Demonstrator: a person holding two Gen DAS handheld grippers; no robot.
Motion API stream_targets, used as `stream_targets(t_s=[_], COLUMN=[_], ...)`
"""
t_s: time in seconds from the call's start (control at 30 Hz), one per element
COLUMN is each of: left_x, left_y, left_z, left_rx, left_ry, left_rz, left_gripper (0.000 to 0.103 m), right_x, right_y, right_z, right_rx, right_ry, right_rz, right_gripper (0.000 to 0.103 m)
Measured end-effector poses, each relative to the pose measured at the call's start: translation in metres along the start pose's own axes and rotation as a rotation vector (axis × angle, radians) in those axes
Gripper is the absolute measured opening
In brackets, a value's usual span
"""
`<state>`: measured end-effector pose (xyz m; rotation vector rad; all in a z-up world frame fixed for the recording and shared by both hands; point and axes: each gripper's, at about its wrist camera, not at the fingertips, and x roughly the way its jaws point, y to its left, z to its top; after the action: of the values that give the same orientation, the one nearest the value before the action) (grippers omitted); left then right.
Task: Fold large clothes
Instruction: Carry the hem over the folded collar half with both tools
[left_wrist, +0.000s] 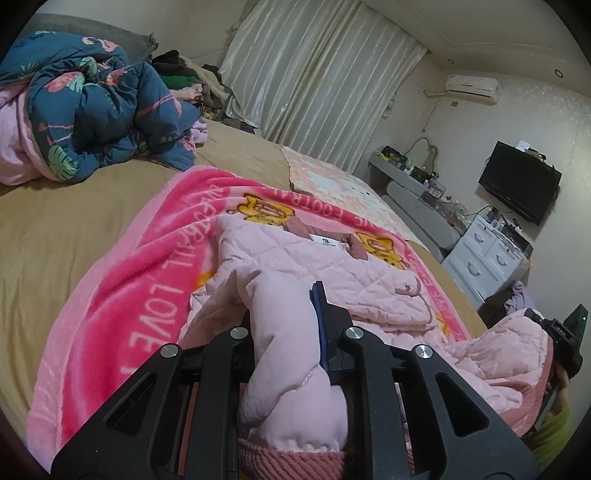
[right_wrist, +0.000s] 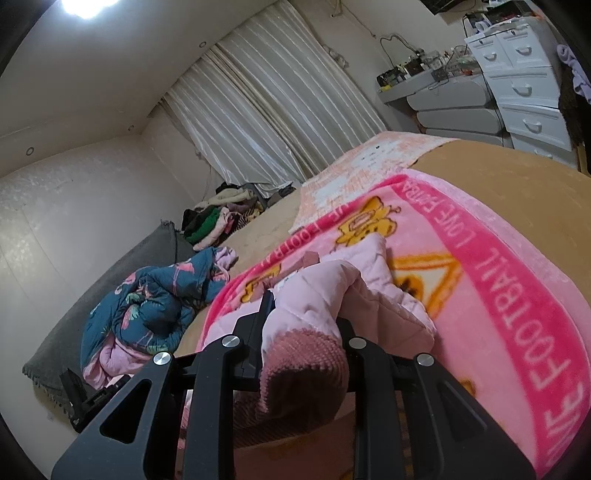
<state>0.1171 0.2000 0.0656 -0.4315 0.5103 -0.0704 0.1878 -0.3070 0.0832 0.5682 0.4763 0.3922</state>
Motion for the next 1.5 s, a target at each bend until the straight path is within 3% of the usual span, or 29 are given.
stream_targets(t_s=[0.87,1.3,1.5], left_x=[0.051,0.084,0.108], left_y=[0.008,0.004,0.003], left_z=[0.036,0.059,0.064], left_rx=[-0.02,0.003,0.049], left_ry=[-0.026,-0.011,0.023], left_rz=[0.045,0.056,0.081], left_gripper=[0.011,0.011,0.011], right_x=[0.062,0.104,0.134], right_y=[0.01,0.008,-0.003], right_z=[0.036,0.053,0.06], right_rx=[0.01,-0.001,0.007], right_ry=[-0.052,-0.025,0.038], right_rz=[-0.023,-0.083,-0.127], right_gripper=[0.021,0.022,0.023])
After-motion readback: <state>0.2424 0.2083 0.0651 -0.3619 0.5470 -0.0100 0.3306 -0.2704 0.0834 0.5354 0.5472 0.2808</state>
